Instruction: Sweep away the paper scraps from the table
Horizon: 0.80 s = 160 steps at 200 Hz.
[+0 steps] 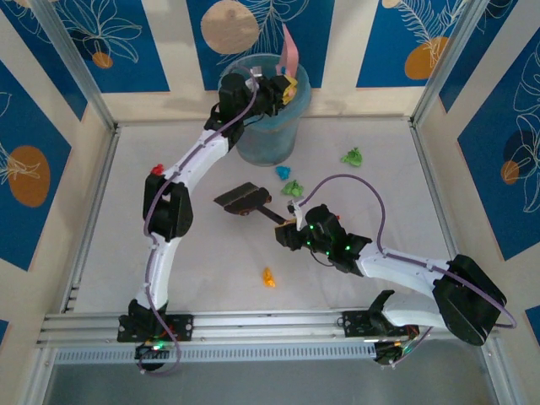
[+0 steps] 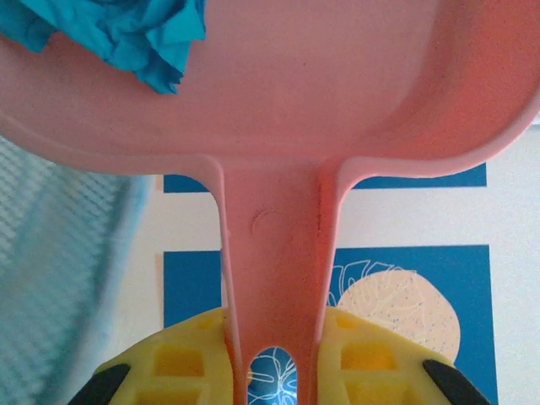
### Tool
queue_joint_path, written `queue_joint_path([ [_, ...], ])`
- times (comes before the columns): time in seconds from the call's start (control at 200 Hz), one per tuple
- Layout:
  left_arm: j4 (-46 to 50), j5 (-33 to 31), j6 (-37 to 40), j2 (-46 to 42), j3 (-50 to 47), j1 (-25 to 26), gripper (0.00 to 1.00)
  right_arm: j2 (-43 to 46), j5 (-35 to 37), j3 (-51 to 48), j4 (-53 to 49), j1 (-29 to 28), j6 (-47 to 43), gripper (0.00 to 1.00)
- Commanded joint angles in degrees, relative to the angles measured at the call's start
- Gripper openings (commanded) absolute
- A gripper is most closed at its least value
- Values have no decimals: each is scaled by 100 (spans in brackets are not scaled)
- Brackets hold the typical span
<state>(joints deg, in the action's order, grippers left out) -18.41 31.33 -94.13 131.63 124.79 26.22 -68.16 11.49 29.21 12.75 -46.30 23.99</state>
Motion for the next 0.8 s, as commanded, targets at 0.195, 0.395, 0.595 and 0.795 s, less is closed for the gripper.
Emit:
queue_joint_path([
  [0.195, -1637, -182, -614, -298, -17, -65, 0, -66, 98, 277, 198, -102, -194, 0],
  [0.395, -1693, -231, -679, -331, -24, -67, 0, -66, 130, 287, 193, -129, -249, 0],
  [0.595, -1671, -48, -562, -522, -87, -38, 0, -66, 170, 302, 179, -151, -271, 0],
  [0.795, -1584, 360, -1, -1192, -479, 118, 0, -61, 171, 305, 192, -178, -318, 0],
])
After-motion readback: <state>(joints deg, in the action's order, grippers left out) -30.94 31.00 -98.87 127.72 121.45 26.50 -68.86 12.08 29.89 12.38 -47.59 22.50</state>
